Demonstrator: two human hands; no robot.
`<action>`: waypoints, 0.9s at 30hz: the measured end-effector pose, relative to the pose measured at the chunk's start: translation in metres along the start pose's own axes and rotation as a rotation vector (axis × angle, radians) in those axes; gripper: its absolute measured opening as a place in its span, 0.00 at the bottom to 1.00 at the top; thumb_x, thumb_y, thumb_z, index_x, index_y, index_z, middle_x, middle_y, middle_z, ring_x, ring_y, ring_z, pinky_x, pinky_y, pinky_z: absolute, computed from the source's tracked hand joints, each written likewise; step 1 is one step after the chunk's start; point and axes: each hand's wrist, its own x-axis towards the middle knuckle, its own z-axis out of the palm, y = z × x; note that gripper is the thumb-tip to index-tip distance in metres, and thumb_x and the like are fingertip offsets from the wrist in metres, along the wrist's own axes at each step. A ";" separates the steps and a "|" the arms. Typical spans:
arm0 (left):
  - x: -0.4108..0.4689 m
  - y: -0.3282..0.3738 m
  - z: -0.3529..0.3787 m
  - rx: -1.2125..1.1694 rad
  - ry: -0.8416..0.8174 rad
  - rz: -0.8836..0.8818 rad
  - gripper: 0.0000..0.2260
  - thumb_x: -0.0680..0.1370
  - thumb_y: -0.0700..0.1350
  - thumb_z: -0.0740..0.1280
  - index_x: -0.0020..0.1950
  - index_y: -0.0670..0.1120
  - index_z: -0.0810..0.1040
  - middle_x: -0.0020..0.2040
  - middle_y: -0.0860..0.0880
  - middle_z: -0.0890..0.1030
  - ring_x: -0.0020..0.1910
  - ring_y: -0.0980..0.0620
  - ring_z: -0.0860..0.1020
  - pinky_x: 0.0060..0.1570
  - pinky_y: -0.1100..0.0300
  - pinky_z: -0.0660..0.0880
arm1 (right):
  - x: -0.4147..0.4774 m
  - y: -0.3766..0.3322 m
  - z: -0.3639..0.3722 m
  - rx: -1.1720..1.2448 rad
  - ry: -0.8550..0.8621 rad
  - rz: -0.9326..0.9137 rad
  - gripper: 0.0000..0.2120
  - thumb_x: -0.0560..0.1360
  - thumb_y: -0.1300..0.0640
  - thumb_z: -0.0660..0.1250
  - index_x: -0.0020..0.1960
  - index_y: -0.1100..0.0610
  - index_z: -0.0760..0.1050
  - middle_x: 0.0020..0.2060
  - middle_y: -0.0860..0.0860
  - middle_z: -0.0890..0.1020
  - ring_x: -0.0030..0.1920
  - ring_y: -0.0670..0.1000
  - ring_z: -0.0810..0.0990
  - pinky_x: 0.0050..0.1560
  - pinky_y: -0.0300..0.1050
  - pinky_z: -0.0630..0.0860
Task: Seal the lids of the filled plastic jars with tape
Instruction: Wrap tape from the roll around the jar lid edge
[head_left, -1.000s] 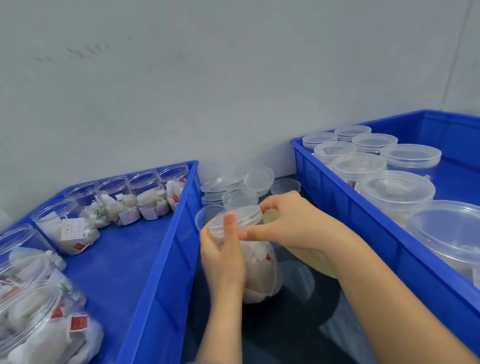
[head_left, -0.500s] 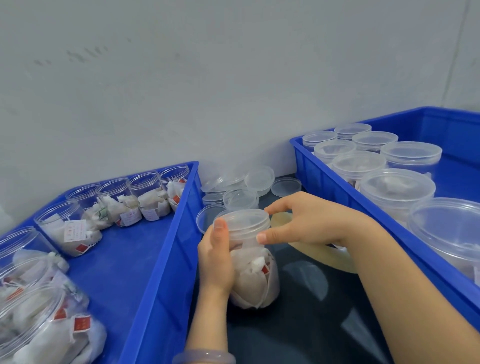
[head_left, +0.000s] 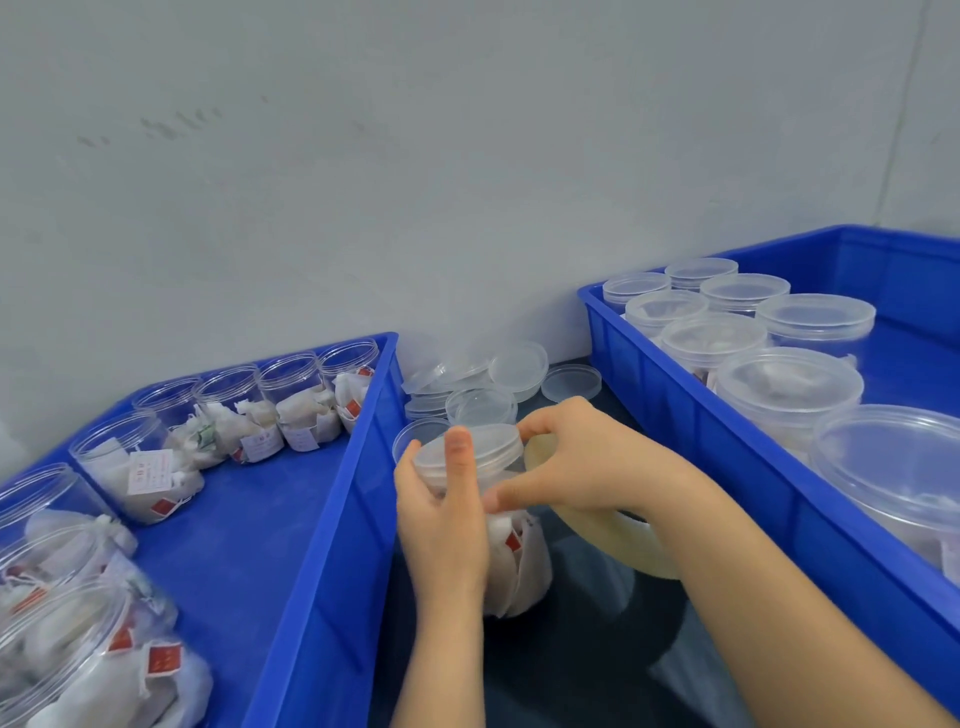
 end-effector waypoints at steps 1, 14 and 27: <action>-0.001 -0.001 0.001 -0.006 0.036 -0.004 0.46 0.59 0.73 0.56 0.69 0.47 0.70 0.62 0.53 0.76 0.58 0.56 0.74 0.42 0.72 0.68 | -0.002 -0.003 0.000 -0.020 -0.025 -0.025 0.37 0.60 0.39 0.77 0.66 0.48 0.71 0.65 0.48 0.66 0.59 0.49 0.74 0.53 0.43 0.73; 0.006 -0.015 -0.004 -0.060 0.114 0.090 0.23 0.70 0.63 0.62 0.40 0.41 0.78 0.36 0.50 0.81 0.37 0.55 0.79 0.33 0.72 0.72 | -0.010 0.005 -0.016 -0.031 -0.092 -0.079 0.34 0.66 0.44 0.76 0.69 0.46 0.69 0.64 0.41 0.74 0.57 0.45 0.75 0.60 0.44 0.71; 0.015 -0.021 -0.018 -0.194 -0.120 0.013 0.29 0.71 0.65 0.66 0.61 0.44 0.78 0.57 0.48 0.82 0.59 0.49 0.78 0.59 0.54 0.75 | 0.004 0.014 -0.005 0.096 -0.025 -0.070 0.27 0.63 0.39 0.76 0.60 0.41 0.77 0.54 0.34 0.77 0.53 0.35 0.75 0.47 0.33 0.67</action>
